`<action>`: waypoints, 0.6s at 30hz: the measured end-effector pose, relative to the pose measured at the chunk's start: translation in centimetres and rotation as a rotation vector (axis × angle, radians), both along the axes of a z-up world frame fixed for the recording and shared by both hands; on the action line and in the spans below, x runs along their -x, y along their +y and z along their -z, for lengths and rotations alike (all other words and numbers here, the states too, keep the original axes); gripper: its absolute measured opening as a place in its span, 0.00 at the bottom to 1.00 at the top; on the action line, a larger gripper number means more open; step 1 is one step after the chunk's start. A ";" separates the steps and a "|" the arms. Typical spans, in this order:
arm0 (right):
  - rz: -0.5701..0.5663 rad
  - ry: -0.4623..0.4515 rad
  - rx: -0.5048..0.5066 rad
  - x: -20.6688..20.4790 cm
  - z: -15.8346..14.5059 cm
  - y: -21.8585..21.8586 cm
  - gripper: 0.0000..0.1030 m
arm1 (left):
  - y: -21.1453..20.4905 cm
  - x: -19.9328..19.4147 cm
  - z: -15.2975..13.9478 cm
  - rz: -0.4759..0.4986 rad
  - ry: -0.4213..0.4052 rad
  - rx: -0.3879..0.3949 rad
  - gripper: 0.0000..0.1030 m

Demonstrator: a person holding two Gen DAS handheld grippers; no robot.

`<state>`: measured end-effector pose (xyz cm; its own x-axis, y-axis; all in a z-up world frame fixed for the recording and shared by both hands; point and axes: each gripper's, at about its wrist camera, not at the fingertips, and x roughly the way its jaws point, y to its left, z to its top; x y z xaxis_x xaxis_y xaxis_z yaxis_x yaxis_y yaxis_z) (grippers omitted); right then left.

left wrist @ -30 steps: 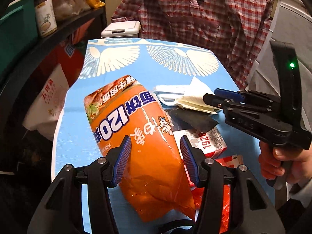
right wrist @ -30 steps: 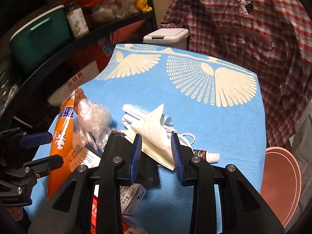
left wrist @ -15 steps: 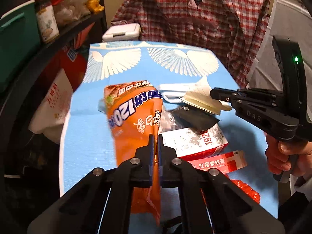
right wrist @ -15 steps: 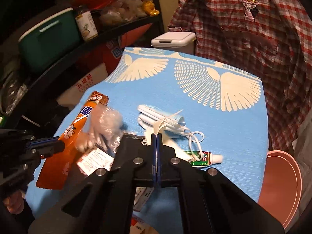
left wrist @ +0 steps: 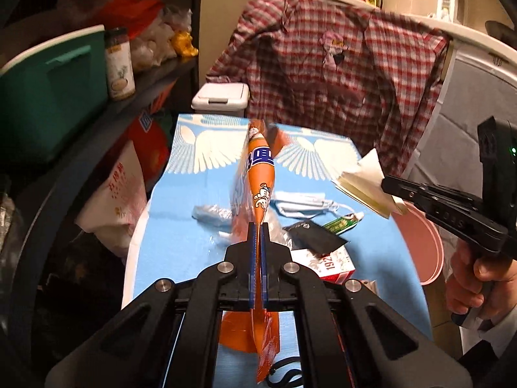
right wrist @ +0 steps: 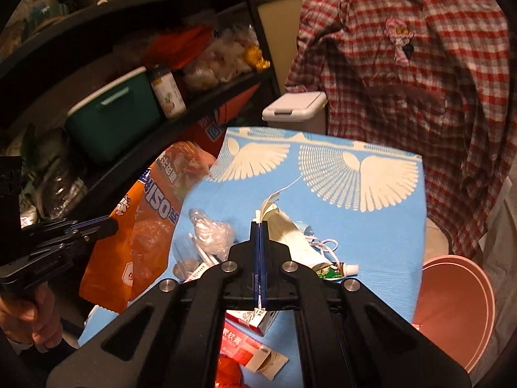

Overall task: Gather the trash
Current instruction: 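Carry the orange bag with the left tool over the pink bucket and release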

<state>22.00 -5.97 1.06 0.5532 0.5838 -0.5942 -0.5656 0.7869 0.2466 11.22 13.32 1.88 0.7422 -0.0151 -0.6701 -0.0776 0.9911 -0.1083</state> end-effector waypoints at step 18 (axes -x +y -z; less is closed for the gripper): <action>0.226 -0.050 0.002 1.8 -4.3 -11.2 0.01 | -8.0 -0.6 -2.0 0.158 -0.074 0.050 0.02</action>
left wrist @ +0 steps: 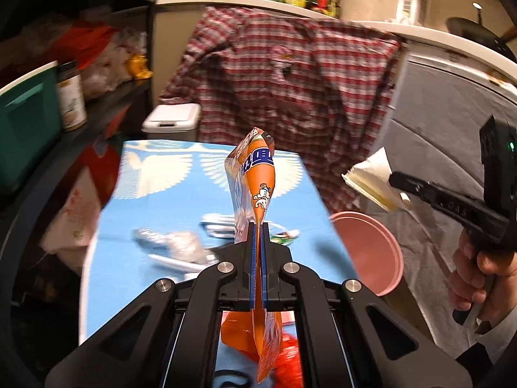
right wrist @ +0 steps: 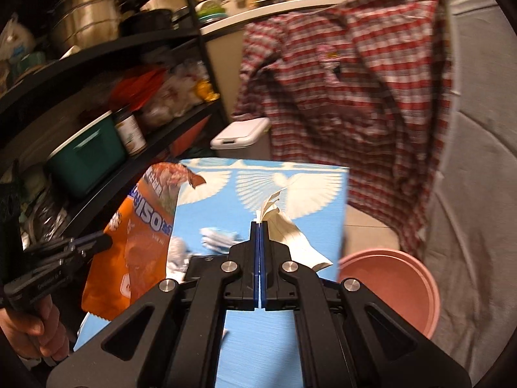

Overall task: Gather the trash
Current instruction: 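Carry the orange bag with the left tool over the pink bucket and release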

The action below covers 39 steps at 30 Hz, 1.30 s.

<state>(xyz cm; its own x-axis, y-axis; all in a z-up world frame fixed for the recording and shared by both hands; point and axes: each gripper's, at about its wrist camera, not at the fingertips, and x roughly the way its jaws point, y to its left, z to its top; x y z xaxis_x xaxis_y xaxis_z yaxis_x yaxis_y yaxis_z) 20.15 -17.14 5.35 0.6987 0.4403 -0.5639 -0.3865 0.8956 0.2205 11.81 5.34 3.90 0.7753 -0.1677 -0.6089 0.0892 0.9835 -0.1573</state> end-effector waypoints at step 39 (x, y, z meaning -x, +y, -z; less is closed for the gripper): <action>0.267 0.156 0.079 -2.6 4.9 -11.7 0.01 | -18.9 -10.4 6.7 0.372 0.134 0.069 0.02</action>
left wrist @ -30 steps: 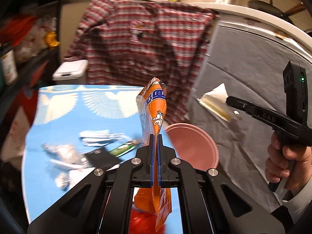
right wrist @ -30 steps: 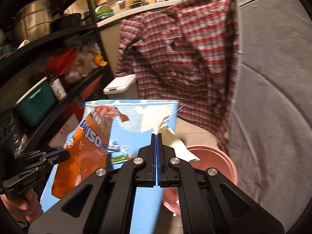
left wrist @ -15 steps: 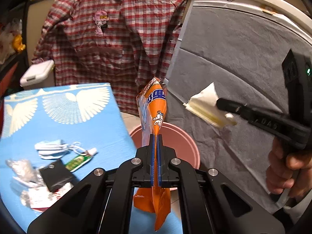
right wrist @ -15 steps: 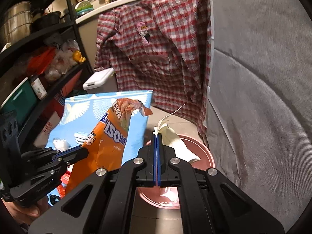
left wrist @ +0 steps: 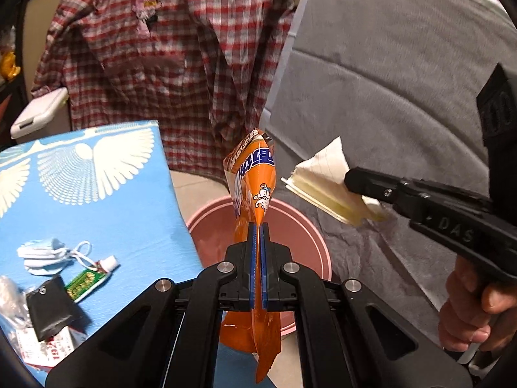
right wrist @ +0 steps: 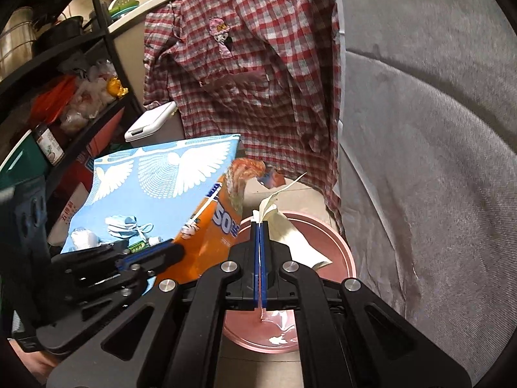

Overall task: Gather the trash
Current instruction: 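Carry the orange bag with the left tool over the pink bucket and release, then move the right tool to the red plastic bag and close on it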

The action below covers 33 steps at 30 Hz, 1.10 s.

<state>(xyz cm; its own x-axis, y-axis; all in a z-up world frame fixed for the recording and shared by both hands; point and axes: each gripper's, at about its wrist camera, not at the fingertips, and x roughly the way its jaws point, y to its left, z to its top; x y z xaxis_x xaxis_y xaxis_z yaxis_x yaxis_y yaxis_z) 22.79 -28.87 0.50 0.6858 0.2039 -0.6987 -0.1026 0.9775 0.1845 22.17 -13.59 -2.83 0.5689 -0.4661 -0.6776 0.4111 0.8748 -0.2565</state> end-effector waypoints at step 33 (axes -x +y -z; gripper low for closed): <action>0.044 -0.007 -0.012 -0.7 0.6 -0.6 0.16 | 0.8 -0.2 -0.1 -0.024 -0.022 -0.008 0.36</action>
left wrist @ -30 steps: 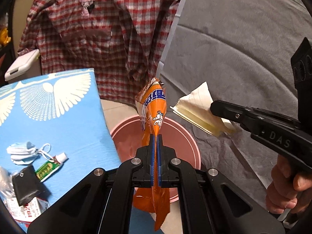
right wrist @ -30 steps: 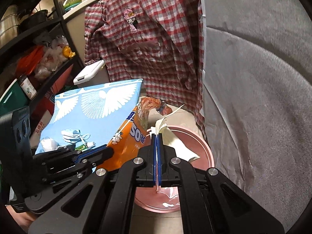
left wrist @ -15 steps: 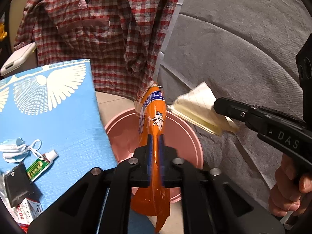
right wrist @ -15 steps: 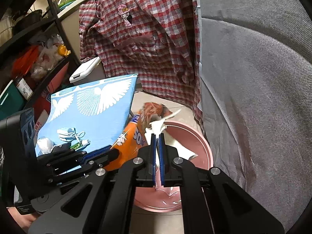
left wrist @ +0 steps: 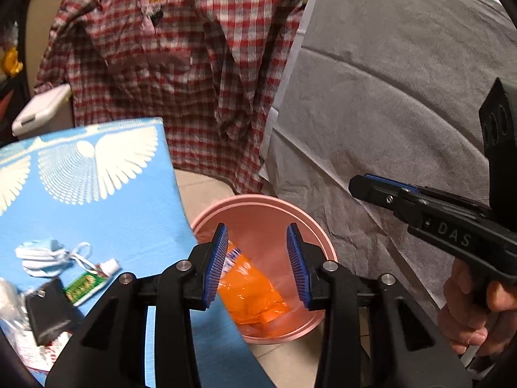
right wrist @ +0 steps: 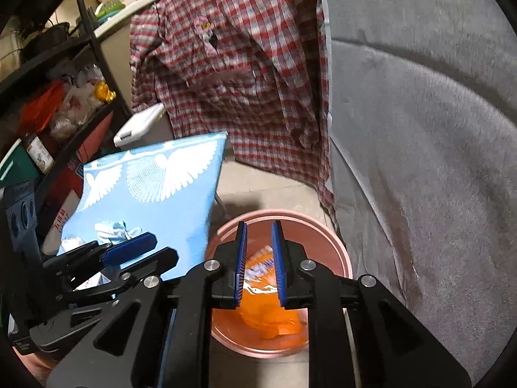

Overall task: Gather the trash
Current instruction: 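Move the right tool to the red plastic bag and close on it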

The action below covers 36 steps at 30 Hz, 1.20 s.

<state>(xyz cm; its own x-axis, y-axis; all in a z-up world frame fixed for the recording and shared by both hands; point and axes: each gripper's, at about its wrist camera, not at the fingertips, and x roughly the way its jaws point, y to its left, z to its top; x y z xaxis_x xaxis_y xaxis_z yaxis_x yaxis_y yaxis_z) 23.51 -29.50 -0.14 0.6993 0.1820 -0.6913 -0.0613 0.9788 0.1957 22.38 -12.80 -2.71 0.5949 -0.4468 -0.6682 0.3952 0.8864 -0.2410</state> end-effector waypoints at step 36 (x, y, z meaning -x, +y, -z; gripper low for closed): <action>-0.115 -0.235 -0.090 17.3 -1.4 15.4 0.24 | 25.5 12.4 -7.1 -0.308 -0.264 -0.066 0.26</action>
<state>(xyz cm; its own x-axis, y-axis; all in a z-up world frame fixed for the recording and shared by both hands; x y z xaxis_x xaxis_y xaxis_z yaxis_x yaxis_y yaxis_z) 6.20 -14.06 1.28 0.8101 0.3228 -0.4895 -0.2248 0.9420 0.2491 10.02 12.66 4.40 0.8492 -0.1819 -0.4957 0.1492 0.9832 -0.1052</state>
